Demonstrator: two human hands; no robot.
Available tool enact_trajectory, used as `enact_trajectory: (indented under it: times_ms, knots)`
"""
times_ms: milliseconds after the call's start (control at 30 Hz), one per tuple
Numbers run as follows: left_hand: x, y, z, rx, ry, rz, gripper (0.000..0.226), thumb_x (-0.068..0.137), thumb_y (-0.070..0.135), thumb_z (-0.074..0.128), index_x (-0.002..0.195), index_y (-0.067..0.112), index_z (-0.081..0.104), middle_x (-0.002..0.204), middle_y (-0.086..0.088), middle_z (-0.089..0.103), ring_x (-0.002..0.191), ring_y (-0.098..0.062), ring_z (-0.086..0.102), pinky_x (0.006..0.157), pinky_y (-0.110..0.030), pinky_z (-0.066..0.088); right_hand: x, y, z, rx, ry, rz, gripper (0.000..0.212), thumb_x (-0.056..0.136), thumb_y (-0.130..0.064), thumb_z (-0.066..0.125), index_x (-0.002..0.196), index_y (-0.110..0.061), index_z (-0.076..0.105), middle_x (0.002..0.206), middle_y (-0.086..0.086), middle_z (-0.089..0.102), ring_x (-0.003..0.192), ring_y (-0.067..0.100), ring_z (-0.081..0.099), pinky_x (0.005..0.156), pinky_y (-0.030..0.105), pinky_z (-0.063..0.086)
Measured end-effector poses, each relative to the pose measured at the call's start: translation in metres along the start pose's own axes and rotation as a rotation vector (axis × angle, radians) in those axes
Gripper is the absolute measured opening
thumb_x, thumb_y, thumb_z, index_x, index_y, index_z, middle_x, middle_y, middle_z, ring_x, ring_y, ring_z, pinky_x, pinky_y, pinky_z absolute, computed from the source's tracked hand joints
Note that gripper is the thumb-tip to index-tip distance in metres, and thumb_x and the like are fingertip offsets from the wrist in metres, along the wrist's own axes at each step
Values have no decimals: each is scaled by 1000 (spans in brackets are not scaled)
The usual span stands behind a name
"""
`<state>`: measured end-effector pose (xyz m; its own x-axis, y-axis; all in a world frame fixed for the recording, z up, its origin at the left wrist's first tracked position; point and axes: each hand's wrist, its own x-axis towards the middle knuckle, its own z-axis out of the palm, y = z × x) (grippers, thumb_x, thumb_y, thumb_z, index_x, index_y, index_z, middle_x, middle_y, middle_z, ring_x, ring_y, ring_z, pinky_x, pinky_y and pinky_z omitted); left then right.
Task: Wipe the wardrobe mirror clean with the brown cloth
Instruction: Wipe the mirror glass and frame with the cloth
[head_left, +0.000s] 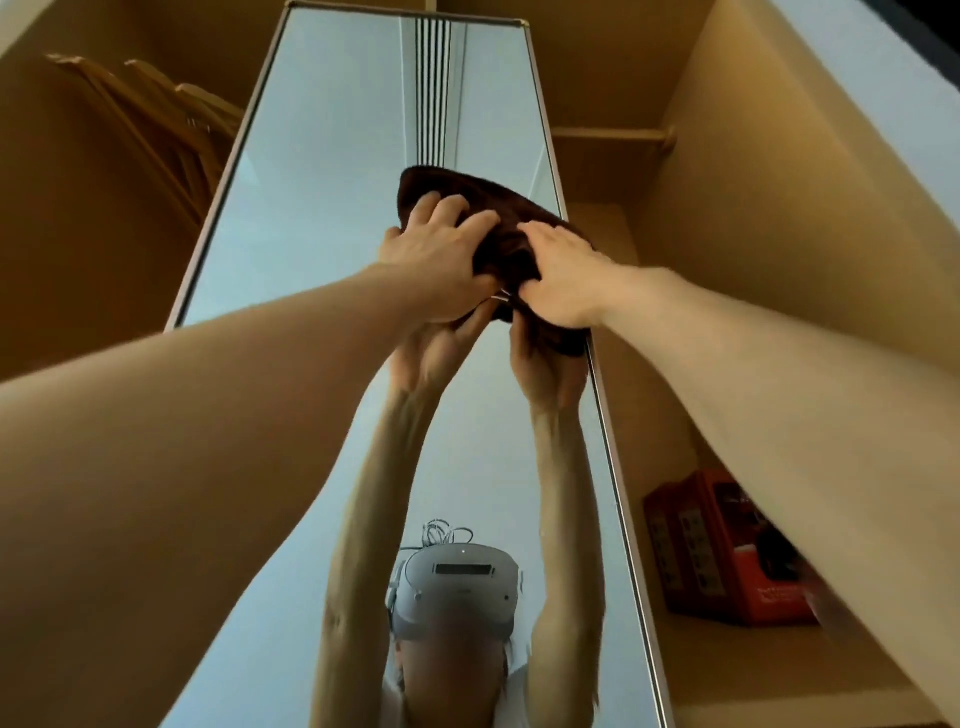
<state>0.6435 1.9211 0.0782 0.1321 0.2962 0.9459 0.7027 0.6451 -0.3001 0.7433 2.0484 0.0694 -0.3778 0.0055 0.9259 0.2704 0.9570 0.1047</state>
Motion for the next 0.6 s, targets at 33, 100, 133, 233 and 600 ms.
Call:
enact_trajectory:
  times_ms: [33,100,133,233,600]
  knots:
    - [5,1,-1,-1,-14,2,68,88,48,53,147,33,23,154,-2,20,144,-26,7,108,-52,25,5,2,-3,21,-22,-12,69,92,-22,45,151,-20,9,158,1,11,145,22,5,117,48,13]
    - [-1,2,-1,-18,2,12,66,88,44,53,146,32,24,153,-2,21,144,-26,7,108,-52,25,-3,3,2,22,-15,-23,69,93,-22,43,151,-19,8,159,1,9,145,22,4,117,48,13]
    - [-10,4,1,-24,28,19,66,87,43,54,146,32,26,153,-2,22,144,-26,8,109,-51,24,-14,1,8,5,10,-21,68,94,-23,42,151,-19,6,159,0,6,146,21,1,117,47,11]
    - [-53,14,13,-86,111,57,67,81,42,54,143,30,33,150,-2,28,143,-26,10,110,-49,22,-62,-3,30,-42,80,-33,65,97,-29,37,151,-18,2,159,-1,0,146,18,-3,118,44,7]
    - [-54,21,8,-45,43,53,69,81,44,56,144,32,29,152,-1,23,144,-24,6,112,-52,20,-78,-23,22,-129,4,91,71,97,-24,41,150,-13,-5,159,2,-6,145,22,-6,117,45,9]
